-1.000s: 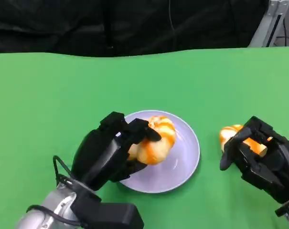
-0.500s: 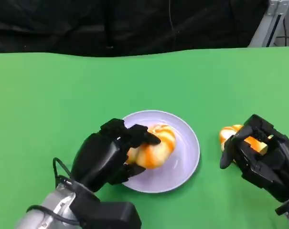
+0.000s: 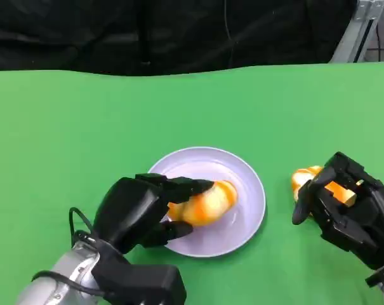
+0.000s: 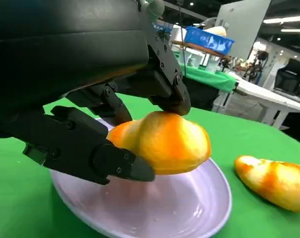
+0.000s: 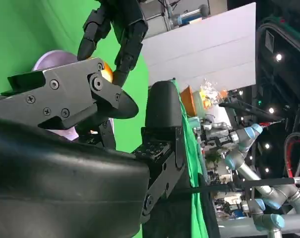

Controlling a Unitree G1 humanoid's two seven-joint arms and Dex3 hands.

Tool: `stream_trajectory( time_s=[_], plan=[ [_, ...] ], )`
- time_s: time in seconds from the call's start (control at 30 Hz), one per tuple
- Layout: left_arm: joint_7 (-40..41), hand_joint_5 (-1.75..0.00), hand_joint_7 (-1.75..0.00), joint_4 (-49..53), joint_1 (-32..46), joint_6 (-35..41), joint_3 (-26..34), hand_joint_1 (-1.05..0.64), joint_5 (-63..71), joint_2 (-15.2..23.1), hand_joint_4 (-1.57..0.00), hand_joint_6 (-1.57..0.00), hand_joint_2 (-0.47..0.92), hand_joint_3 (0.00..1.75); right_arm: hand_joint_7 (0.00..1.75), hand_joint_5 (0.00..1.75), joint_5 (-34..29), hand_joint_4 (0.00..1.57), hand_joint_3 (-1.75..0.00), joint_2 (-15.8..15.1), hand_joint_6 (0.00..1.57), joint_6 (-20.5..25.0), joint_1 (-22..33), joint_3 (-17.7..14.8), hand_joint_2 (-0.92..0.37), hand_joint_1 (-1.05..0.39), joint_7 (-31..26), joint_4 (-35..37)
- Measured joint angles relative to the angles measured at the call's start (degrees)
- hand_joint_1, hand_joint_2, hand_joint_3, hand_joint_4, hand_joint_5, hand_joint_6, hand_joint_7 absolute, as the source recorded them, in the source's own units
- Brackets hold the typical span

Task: Grasp the bread from the table and place it into the plate.

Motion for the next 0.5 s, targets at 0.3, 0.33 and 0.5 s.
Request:
stream_trajectory(
  time_s=[0.3, 0.33, 0.5],
  plan=[
    [-1.0, 0.0, 0.0, -1.7, 0.0, 2.3, 0.0, -0.69, 0.5, 0.1, -0.67, -0.65, 0.92, 0.54, 1.55, 1.75, 0.0, 0.59, -0.9, 0.1, 0.47, 0.1, 0.1, 0.1, -0.79, -0.01, -0.2, -0.3],
    [-1.1, 0.0, 0.0, -1.9, 0.0, 2.5, 0.0, -0.7, 0.5, 0.0, -0.67, -0.64, 0.92, 0.54, 1.55, 1.75, 0.0, 0.59, -0.9, 0.1, 0.47, 0.1, 0.1, 0.1, -0.79, -0.01, -0.2, -0.3],
    [-1.5, 0.0, 0.0, -2.3, 0.0, 3.0, 0.0, -0.75, 0.2, 0.0, -0.64, -0.61, 0.92, 0.62, 1.55, 1.75, 0.0, 0.59, -0.91, 0.1, 0.47, 0.1, 0.1, 0.1, -0.78, -0.01, -0.3, -0.3]
  ],
)
